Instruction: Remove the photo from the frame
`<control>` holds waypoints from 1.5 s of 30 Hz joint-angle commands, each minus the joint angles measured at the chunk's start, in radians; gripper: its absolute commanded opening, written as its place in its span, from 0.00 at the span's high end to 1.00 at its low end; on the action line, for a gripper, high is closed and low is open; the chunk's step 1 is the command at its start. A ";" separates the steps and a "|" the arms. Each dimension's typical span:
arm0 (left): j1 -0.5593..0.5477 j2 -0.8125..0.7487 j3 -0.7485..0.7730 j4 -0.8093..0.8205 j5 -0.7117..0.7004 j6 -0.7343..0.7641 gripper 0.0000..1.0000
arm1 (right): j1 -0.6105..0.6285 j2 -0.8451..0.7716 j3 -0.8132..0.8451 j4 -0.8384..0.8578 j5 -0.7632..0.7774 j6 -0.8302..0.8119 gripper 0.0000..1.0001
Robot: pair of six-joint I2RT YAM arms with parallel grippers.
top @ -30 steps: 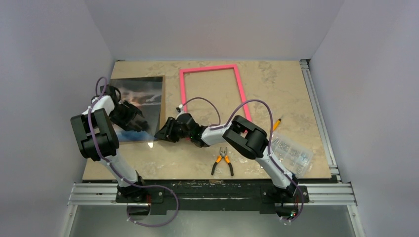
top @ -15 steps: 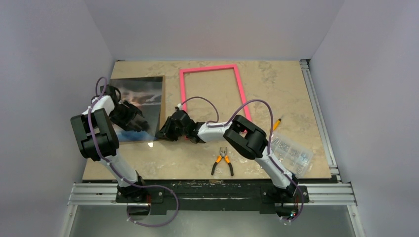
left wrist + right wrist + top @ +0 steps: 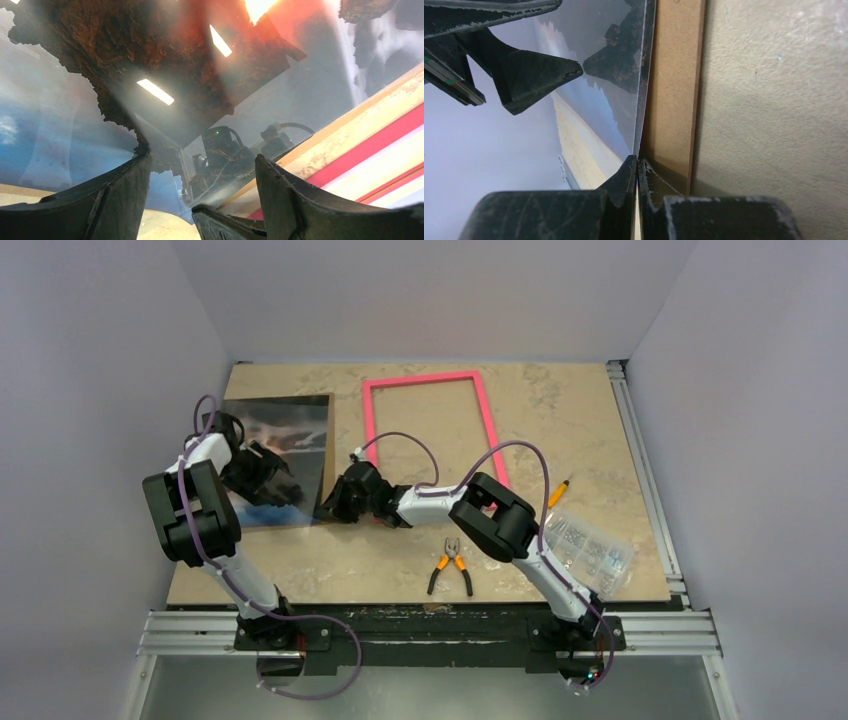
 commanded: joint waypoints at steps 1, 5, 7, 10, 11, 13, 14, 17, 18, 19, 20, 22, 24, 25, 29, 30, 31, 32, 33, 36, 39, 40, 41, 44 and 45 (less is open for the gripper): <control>-0.010 -0.090 0.024 0.029 0.021 0.040 0.27 | -0.018 -0.047 -0.014 0.027 0.010 -0.134 1.00; -0.050 -0.129 0.038 0.036 0.041 0.064 0.26 | -0.049 -0.106 -0.027 0.025 -0.038 -0.210 1.00; -0.067 -0.146 0.044 0.041 0.046 0.075 0.27 | -0.067 -0.139 -0.052 0.024 -0.046 -0.223 1.00; -0.092 -0.164 0.057 0.041 0.033 0.094 0.27 | -0.101 -0.169 -0.084 0.024 -0.086 -0.222 1.00; -0.098 -0.163 0.065 0.036 0.024 0.099 0.26 | -0.112 -0.173 -0.086 0.017 -0.099 -0.221 1.00; -0.106 -0.155 0.070 0.033 0.024 0.099 0.27 | -0.123 -0.176 -0.071 -0.020 -0.114 -0.227 1.00; -0.105 -0.147 0.073 0.032 0.029 0.097 0.27 | -0.124 -0.176 -0.064 -0.036 -0.116 -0.231 1.00; -0.106 -0.115 0.085 0.022 0.040 0.097 0.26 | -0.124 -0.172 -0.058 -0.053 -0.112 -0.228 1.00; -0.105 -0.105 0.089 0.017 0.042 0.098 0.27 | -0.124 -0.176 -0.065 -0.051 -0.097 -0.223 1.00; -0.104 -0.098 0.091 0.015 0.043 0.097 0.27 | -0.122 -0.181 -0.072 -0.052 -0.082 -0.223 1.00; -0.103 -0.089 0.092 0.014 0.042 0.097 0.26 | -0.121 -0.186 -0.077 -0.061 -0.067 -0.224 1.00; -0.102 -0.070 0.101 0.006 0.037 0.095 0.26 | -0.119 -0.204 -0.099 -0.074 -0.041 -0.229 1.00; -0.102 -0.052 0.112 -0.007 0.026 0.094 0.27 | -0.117 -0.230 -0.133 -0.073 -0.014 -0.240 1.00; -0.103 -0.045 0.115 -0.009 0.029 0.094 0.26 | -0.117 -0.242 -0.155 -0.057 -0.008 -0.247 1.00; -0.104 -0.033 0.116 -0.005 0.032 0.091 0.26 | -0.119 -0.287 -0.208 -0.005 -0.010 -0.280 1.00; -0.103 -0.031 0.116 -0.005 0.027 0.089 0.26 | -0.119 -0.291 -0.202 -0.009 -0.008 -0.299 1.00; -0.102 -0.028 0.117 -0.006 0.024 0.089 0.26 | -0.119 -0.293 -0.200 -0.007 -0.010 -0.303 1.00; -0.102 -0.023 0.119 -0.009 0.020 0.089 0.26 | -0.119 -0.294 -0.200 -0.001 -0.012 -0.304 1.00; -0.100 -0.016 0.122 -0.013 0.017 0.090 0.26 | -0.119 -0.292 -0.203 0.008 -0.011 -0.304 1.00; -0.089 0.006 0.140 -0.039 0.000 0.089 0.26 | -0.119 -0.277 -0.227 0.072 -0.041 -0.276 1.00; -0.082 0.026 0.150 -0.050 -0.009 0.095 0.26 | -0.119 -0.253 -0.237 0.119 -0.081 -0.238 1.00; -0.082 0.035 0.155 -0.057 -0.008 0.095 0.26 | -0.119 -0.243 -0.235 0.129 -0.087 -0.229 1.00; -0.082 0.044 0.160 -0.063 -0.006 0.096 0.26 | -0.119 -0.234 -0.232 0.135 -0.087 -0.224 1.00; -0.082 0.057 0.162 -0.068 -0.004 0.095 0.26 | -0.116 -0.200 -0.216 0.122 -0.091 -0.201 0.94; -0.082 0.061 0.162 -0.070 -0.003 0.096 0.26 | -0.117 -0.194 -0.212 0.117 -0.091 -0.197 0.92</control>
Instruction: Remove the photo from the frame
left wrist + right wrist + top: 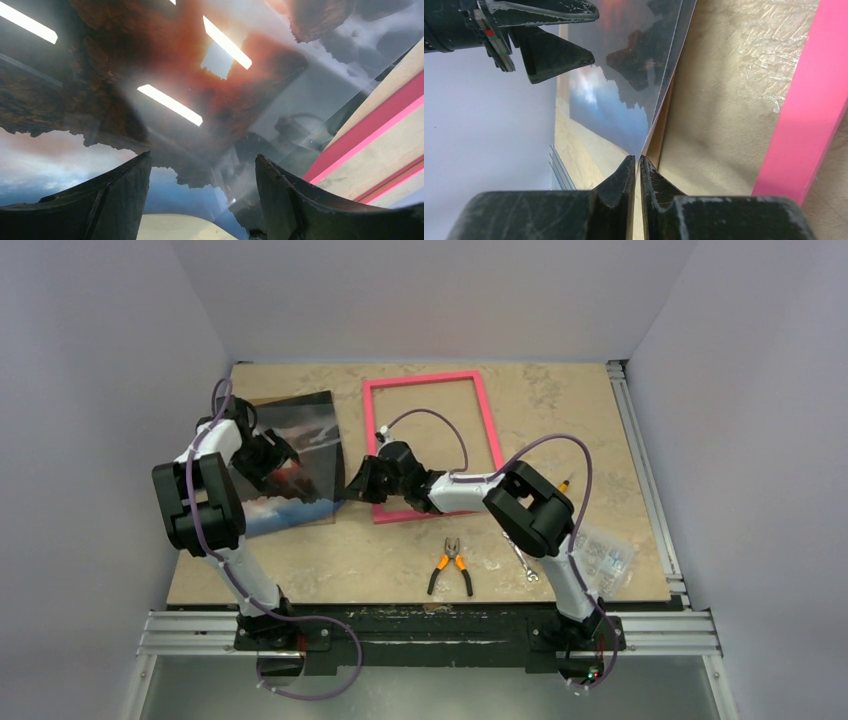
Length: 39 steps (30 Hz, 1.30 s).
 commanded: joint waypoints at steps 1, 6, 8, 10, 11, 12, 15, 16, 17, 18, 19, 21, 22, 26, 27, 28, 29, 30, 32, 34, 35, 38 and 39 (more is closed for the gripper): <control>0.005 0.017 0.038 -0.024 -0.004 0.014 0.26 | 0.004 0.036 0.018 0.043 -0.024 0.035 0.90; 0.005 0.036 0.043 -0.035 -0.005 0.009 0.26 | 0.005 0.060 0.049 -0.029 -0.006 0.029 0.83; 0.005 0.042 0.040 -0.033 0.001 0.005 0.26 | 0.005 0.066 0.062 -0.053 0.006 0.024 0.79; 0.005 0.051 0.040 -0.032 0.010 0.003 0.26 | 0.004 0.078 0.082 -0.093 0.010 0.023 0.74; 0.005 0.055 0.040 -0.032 0.013 0.002 0.26 | 0.006 0.082 0.093 -0.104 0.010 0.024 0.72; 0.005 0.057 0.039 -0.031 0.017 0.001 0.26 | 0.008 0.086 0.101 -0.111 0.015 0.026 0.70; 0.005 0.056 0.034 -0.025 0.019 -0.002 0.26 | 0.015 0.100 0.110 -0.095 0.015 0.042 0.67; 0.005 0.056 0.034 -0.025 0.021 -0.002 0.26 | 0.015 0.109 0.117 -0.088 0.009 0.050 0.67; 0.005 0.057 0.032 -0.022 0.025 -0.003 0.26 | 0.015 0.118 0.122 -0.079 0.004 0.060 0.67; 0.004 0.058 0.032 -0.021 0.029 -0.002 0.26 | 0.015 0.125 0.126 -0.065 -0.005 0.069 0.67; 0.005 0.059 0.032 -0.020 0.032 -0.002 0.26 | 0.015 0.136 0.129 -0.044 -0.015 0.082 0.67; 0.004 0.058 0.032 -0.017 0.043 0.000 0.26 | 0.014 0.147 0.135 -0.012 -0.036 0.095 0.71; 0.005 0.055 0.032 -0.016 0.046 0.003 0.26 | 0.011 0.147 0.140 -0.008 -0.035 0.093 0.73; 0.003 -0.006 0.016 -0.004 0.055 0.013 0.26 | 0.000 0.144 0.146 0.024 -0.040 0.082 0.91; 0.003 -0.037 0.002 -0.001 0.055 0.010 0.25 | -0.002 0.138 0.145 0.025 -0.037 0.078 0.98; 0.003 -0.073 -0.018 0.009 0.056 0.002 0.25 | -0.003 0.131 0.143 0.022 -0.030 0.074 1.00; 0.002 -0.120 -0.055 0.016 0.053 -0.011 0.25 | -0.003 0.128 0.140 0.021 -0.023 0.073 1.00; 0.002 -0.165 -0.080 0.017 0.043 -0.024 0.24 | -0.004 0.127 0.139 0.022 -0.023 0.074 1.00; 0.003 -0.256 -0.124 -0.001 0.013 -0.057 0.21 | -0.004 0.125 0.132 0.028 -0.021 0.083 1.00; 0.003 -0.361 -0.191 -0.019 -0.006 -0.113 0.18 | -0.005 0.123 0.123 0.034 -0.014 0.088 1.00; 0.005 -0.423 -0.237 -0.025 -0.008 -0.162 0.17 | -0.005 0.121 0.118 0.031 -0.010 0.090 1.00; 0.008 -0.590 -0.394 -0.016 0.018 -0.253 0.13 | -0.007 0.111 0.115 0.018 -0.003 0.082 1.00; 0.015 -0.638 -0.444 -0.015 0.037 -0.281 0.11 | -0.007 0.106 0.109 0.019 0.000 0.080 1.00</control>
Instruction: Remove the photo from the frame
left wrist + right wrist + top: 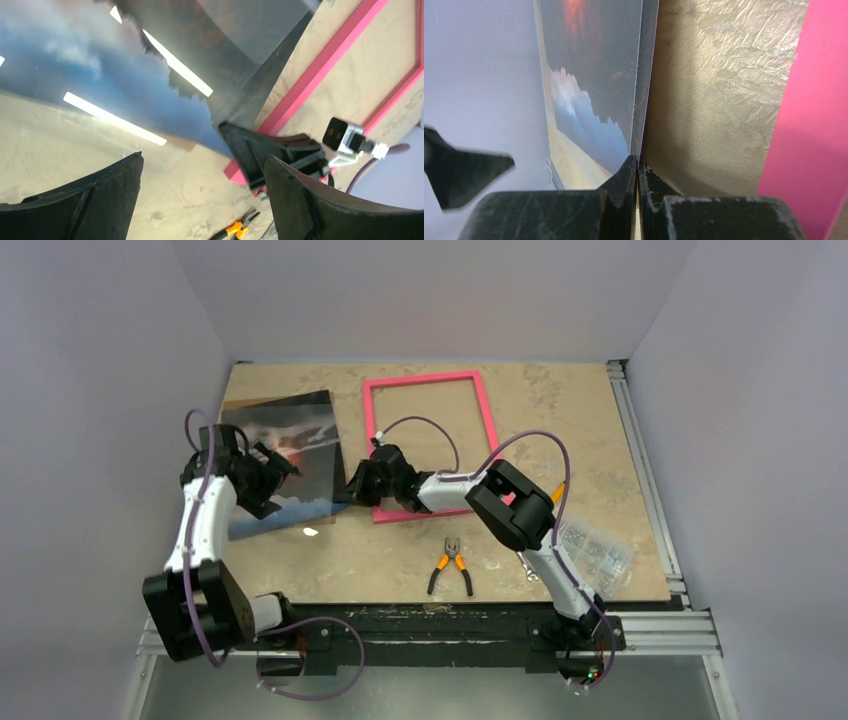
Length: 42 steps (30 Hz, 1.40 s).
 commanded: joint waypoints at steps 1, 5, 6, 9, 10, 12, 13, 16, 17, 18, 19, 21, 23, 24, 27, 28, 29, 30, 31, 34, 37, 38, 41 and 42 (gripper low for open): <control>0.019 -0.197 -0.212 0.005 0.048 -0.175 0.11 | -0.005 -0.049 -0.009 0.032 0.019 -0.003 1.00; 0.029 -0.305 -0.337 0.053 0.085 -0.239 0.08 | -0.005 -0.076 -0.041 0.052 0.017 -0.003 1.00; 0.034 -0.319 -0.363 0.080 0.081 -0.252 0.07 | -0.005 -0.083 -0.049 0.055 0.018 -0.004 1.00; 0.054 -0.337 -0.436 0.174 0.097 -0.304 0.05 | -0.005 -0.104 -0.069 0.059 0.024 -0.011 1.00; 0.060 -0.336 -0.460 0.209 0.112 -0.322 0.05 | -0.005 -0.108 -0.074 0.060 0.025 -0.011 1.00; 0.066 -0.332 -0.492 0.267 0.131 -0.348 0.05 | -0.005 -0.111 -0.077 0.065 0.021 -0.012 1.00; 0.067 -0.330 -0.506 0.282 0.132 -0.358 0.05 | -0.004 -0.109 -0.078 0.066 0.019 -0.012 1.00; 0.083 -0.317 -0.540 0.290 0.115 -0.377 0.05 | -0.005 -0.111 -0.080 0.071 0.018 -0.012 1.00; 0.091 -0.308 -0.549 0.295 0.119 -0.385 0.05 | -0.005 -0.112 -0.082 0.076 0.021 -0.012 1.00; 0.098 -0.300 -0.550 0.291 0.128 -0.386 0.05 | -0.005 -0.114 -0.082 0.077 0.025 -0.013 1.00; 0.102 -0.295 -0.549 0.281 0.131 -0.384 0.05 | -0.005 -0.115 -0.079 0.071 0.026 -0.015 1.00; 0.102 -0.290 -0.556 0.289 0.124 -0.391 0.05 | -0.005 -0.115 -0.073 0.066 0.024 -0.017 1.00; 0.105 -0.265 -0.566 0.328 0.121 -0.410 0.05 | -0.005 -0.116 -0.073 0.070 0.025 -0.017 1.00; 0.105 -0.245 -0.567 0.345 0.124 -0.417 0.05 | -0.004 -0.116 -0.074 0.069 0.028 -0.017 1.00; 0.107 -0.161 -0.545 0.378 0.129 -0.413 0.07 | -0.005 -0.123 -0.073 0.057 0.042 -0.017 1.00; 0.107 -0.145 -0.532 0.381 0.123 -0.408 0.08 | -0.005 -0.128 -0.073 0.051 0.047 -0.020 1.00; 0.111 -0.133 -0.523 0.387 0.115 -0.401 0.09 | -0.005 -0.136 -0.075 0.048 0.049 -0.024 1.00; 0.113 -0.126 -0.517 0.392 0.109 -0.398 0.10 | -0.005 -0.143 -0.079 0.046 0.053 -0.028 1.00; 0.114 -0.120 -0.512 0.396 0.108 -0.399 0.11 | -0.005 -0.149 -0.086 0.046 0.057 -0.030 1.00; 0.114 -0.109 -0.506 0.396 0.105 -0.391 0.12 | -0.005 -0.167 -0.100 0.049 0.065 -0.034 1.00; 0.116 -0.094 -0.506 0.385 0.100 -0.370 0.12 | -0.002 -0.185 -0.103 0.036 0.074 -0.049 1.00; 0.117 -0.089 -0.507 0.386 0.097 -0.365 0.12 | -0.001 -0.195 -0.107 0.032 0.080 -0.057 1.00; 0.118 -0.064 -0.502 0.391 0.096 -0.353 0.12 | 0.005 -0.224 -0.125 0.026 0.101 -0.079 1.00; 0.119 -0.055 -0.495 0.389 0.096 -0.348 0.12 | 0.006 -0.236 -0.130 0.019 0.108 -0.085 1.00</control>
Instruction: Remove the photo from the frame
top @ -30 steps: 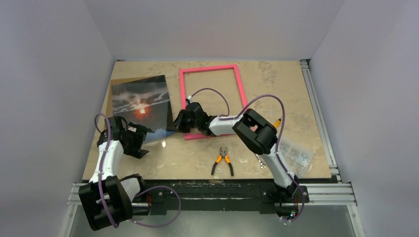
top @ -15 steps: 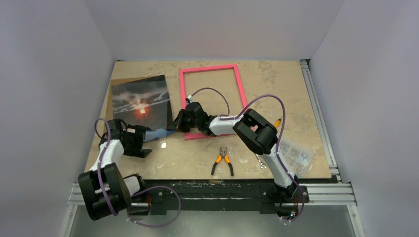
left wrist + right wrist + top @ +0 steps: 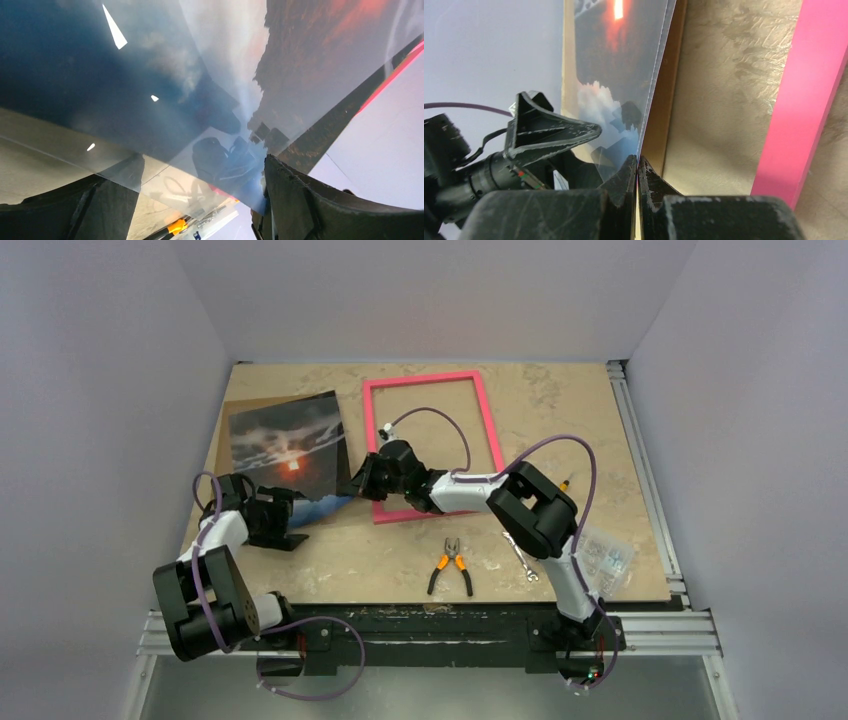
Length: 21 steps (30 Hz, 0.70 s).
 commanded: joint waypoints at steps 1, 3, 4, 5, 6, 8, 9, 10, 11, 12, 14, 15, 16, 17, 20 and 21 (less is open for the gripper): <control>0.012 0.058 0.012 0.025 -0.088 0.065 0.12 | 0.007 -0.103 -0.025 -0.001 0.057 -0.055 1.00; 0.015 0.069 0.025 0.014 -0.093 0.079 0.12 | 0.009 -0.120 -0.031 -0.029 0.074 -0.068 1.00; 0.020 0.074 0.031 0.012 -0.097 0.087 0.12 | 0.009 -0.123 -0.032 -0.035 0.077 -0.072 1.00; 0.023 0.081 0.038 0.007 -0.103 0.096 0.12 | 0.009 -0.125 -0.035 -0.038 0.077 -0.073 1.00; 0.025 0.086 0.047 0.001 -0.106 0.102 0.12 | 0.009 -0.125 -0.039 -0.040 0.080 -0.073 1.00; 0.027 0.093 0.060 -0.002 -0.107 0.111 0.12 | 0.010 -0.130 -0.051 -0.043 0.088 -0.073 1.00; 0.027 0.099 0.063 0.000 -0.106 0.113 0.12 | 0.013 -0.132 -0.056 -0.049 0.095 -0.074 1.00; 0.027 0.106 0.067 0.001 -0.104 0.117 0.12 | 0.014 -0.139 -0.061 -0.053 0.102 -0.076 1.00; 0.027 0.115 0.071 -0.001 -0.100 0.120 0.12 | 0.013 -0.147 -0.067 -0.055 0.105 -0.078 1.00; 0.027 0.125 0.073 0.000 -0.093 0.123 0.12 | 0.015 -0.157 -0.077 -0.055 0.111 -0.081 1.00; 0.028 0.140 0.071 0.000 -0.088 0.127 0.12 | 0.015 -0.180 -0.091 -0.065 0.123 -0.086 1.00; 0.029 0.146 0.067 0.004 -0.086 0.127 0.12 | 0.015 -0.192 -0.094 -0.079 0.131 -0.095 1.00; 0.028 0.150 0.064 0.008 -0.084 0.127 0.12 | 0.015 -0.205 -0.099 -0.093 0.141 -0.106 1.00; 0.028 0.154 0.062 0.012 -0.081 0.126 0.12 | 0.015 -0.220 -0.106 -0.104 0.150 -0.115 1.00; 0.028 0.161 0.062 0.020 -0.076 0.119 0.12 | 0.016 -0.265 -0.130 -0.127 0.166 -0.134 1.00; 0.028 0.163 0.064 0.021 -0.076 0.119 0.12 | 0.015 -0.279 -0.134 -0.136 0.166 -0.139 1.00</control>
